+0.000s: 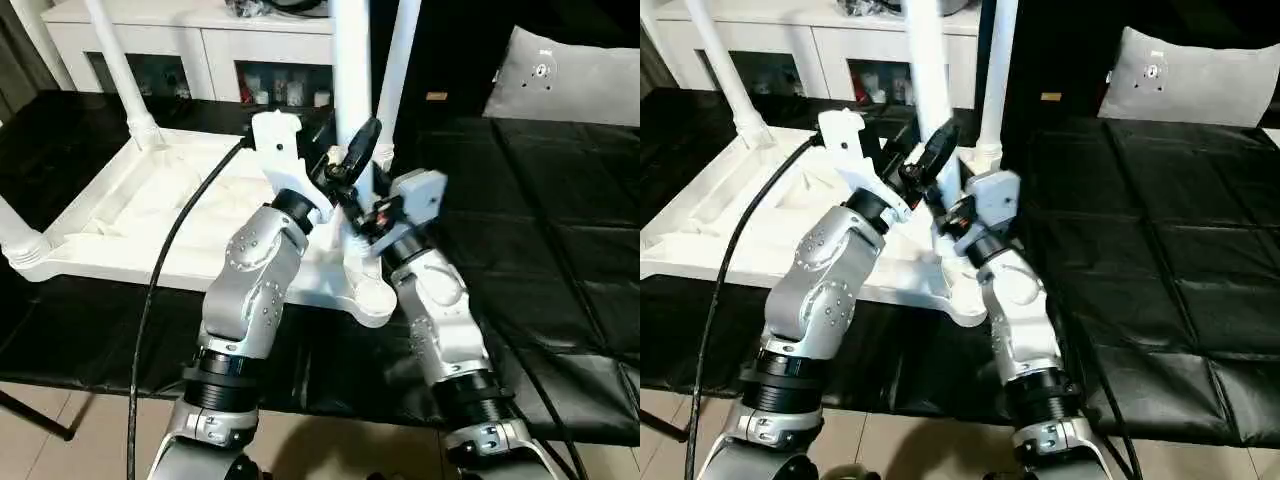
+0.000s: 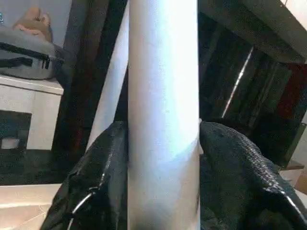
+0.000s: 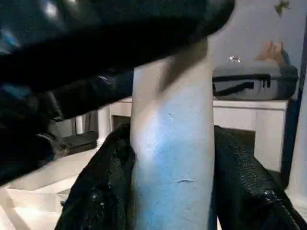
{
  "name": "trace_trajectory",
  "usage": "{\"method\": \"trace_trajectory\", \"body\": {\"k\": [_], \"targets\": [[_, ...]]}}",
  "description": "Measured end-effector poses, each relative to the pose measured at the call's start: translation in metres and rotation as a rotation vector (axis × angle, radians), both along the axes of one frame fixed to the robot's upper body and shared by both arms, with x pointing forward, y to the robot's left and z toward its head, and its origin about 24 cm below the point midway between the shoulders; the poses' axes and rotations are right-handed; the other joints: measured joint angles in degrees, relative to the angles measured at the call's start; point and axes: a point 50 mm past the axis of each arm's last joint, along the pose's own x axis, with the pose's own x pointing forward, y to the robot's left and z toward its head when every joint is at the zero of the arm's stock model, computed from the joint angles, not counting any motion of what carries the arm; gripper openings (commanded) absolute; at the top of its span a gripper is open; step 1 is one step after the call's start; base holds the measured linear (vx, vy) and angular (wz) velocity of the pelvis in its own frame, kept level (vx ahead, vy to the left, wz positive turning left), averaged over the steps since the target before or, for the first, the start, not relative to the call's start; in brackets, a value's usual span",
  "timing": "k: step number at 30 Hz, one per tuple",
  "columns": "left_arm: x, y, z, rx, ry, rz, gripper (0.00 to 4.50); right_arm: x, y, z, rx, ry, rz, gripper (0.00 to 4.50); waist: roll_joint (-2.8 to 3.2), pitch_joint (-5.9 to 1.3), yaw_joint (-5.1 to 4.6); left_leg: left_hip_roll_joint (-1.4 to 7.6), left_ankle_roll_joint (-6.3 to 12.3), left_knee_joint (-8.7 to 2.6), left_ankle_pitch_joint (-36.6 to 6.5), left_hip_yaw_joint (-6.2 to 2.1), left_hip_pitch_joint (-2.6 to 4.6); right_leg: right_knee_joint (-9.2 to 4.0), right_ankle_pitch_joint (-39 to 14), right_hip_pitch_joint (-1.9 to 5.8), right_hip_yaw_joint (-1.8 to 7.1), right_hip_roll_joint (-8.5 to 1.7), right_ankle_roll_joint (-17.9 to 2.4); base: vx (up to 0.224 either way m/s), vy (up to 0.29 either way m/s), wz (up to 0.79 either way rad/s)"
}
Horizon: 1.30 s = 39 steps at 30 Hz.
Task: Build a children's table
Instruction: Pick table leg
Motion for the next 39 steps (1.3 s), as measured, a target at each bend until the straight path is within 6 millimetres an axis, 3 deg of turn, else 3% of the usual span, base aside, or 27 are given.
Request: {"method": "trace_trajectory", "body": {"k": [7, 12, 15, 18, 23, 27, 33, 36, 39], "targets": [[0.001, 0.0, -0.002, 0.002, 0.006, 0.0, 1.89, 0.001, 0.0, -0.003, -0.014, -0.012, -0.005, 1.86, 0.0, 0.0, -0.01, 0.0, 0.0, 0.01, 0.0, -0.03, 0.0, 0.02, 0.0, 0.02, 0.0, 0.0, 0.0, 0.0, 0.0, 0.0], [0.001, 0.0, -0.004, 0.004, 0.012, 0.002, 1.86, 0.001, 0.0, -0.005, -0.016, -0.006, -0.007, 1.86, 0.0, 0.0, -0.02, 0.0, 0.0, 0.01, 0.0, -0.03, 0.01, 0.02, 0.0, 0.02, 0.0, 0.0, 0.0, 0.0, 0.0, 0.0], [0.002, 0.001, -0.004, 0.006, 0.014, 0.011, 1.85, 0.003, 0.0, -0.005, -0.03, -0.007, 0.0, 2.56, 0.0, 0.0, -0.15, 0.0, 0.01, 0.02, 0.0, -0.03, 0.02, 0.03, 0.0, 0.02, 0.01, 0.0, 0.0, 0.0, 0.0, 0.0], [0.003, 0.004, -0.005, 0.001, 0.015, 0.023, 1.85, 0.005, 0.002, -0.005, -0.057, -0.011, 0.031, 2.64, 0.0, 0.0, -0.36, 0.0, 0.01, 0.04, 0.0, -0.02, 0.01, 0.03, 0.0, 0.03, 0.0, 0.0, 0.0, 0.0, 0.0, 0.0], [0.007, 0.008, -0.009, 0.007, 0.027, 0.047, 1.85, 0.003, 0.002, -0.009, -0.033, 0.029, 0.093, 3.19, 0.11, 0.01, -0.53, 0.0, 0.02, 0.08, 0.0, -0.09, 0.01, 0.03, 0.0, 0.05, -0.01, 0.0, 0.0, 0.0, 0.0, 0.0], [0.016, 0.024, -0.01, 0.03, 0.034, 0.115, 1.84, -0.004, 0.0, -0.018, -0.066, 0.07, 0.187, 3.54, 0.14, 0.01, -0.92, 0.0, 0.03, 0.11, 0.0, -0.21, 0.03, 0.05, 0.0, 0.11, -0.03, 0.01, -0.1, 0.0, 0.0, 0.0], [0.024, 0.041, -0.009, 0.048, 0.025, 0.175, 1.84, -0.012, -0.014, -0.022, -0.139, 0.074, 0.265, 4.09, 0.1, 0.0, -1.04, 0.01, 0.05, 0.16, 0.0, -0.25, 0.02, 0.04, 0.1, 0.15, -0.04, 0.01, -0.1, 0.0, 0.0, 0.0], [0.025, 0.047, -0.012, 0.075, 0.03, 0.171, 1.84, -0.011, -0.031, -0.019, -0.106, 0.124, 0.249, 4.43, 0.08, 0.01, -0.74, 0.0, 0.12, 0.26, 0.1, -0.27, 0.03, 0.05, 0.1, 0.17, -0.03, 0.01, -0.1, 0.0, 0.0, 0.0], [0.026, 0.055, -0.012, 0.076, 0.026, 0.157, 1.84, -0.007, -0.058, -0.013, -0.065, 0.164, 0.229, 4.5, -0.05, 0.04, -0.57, 0.0, 0.15, 0.32, 0.1, -0.24, 0.02, 0.05, 0.1, 0.18, -0.01, 0.01, -0.1, 0.0, 0.0, 0.0]]}}
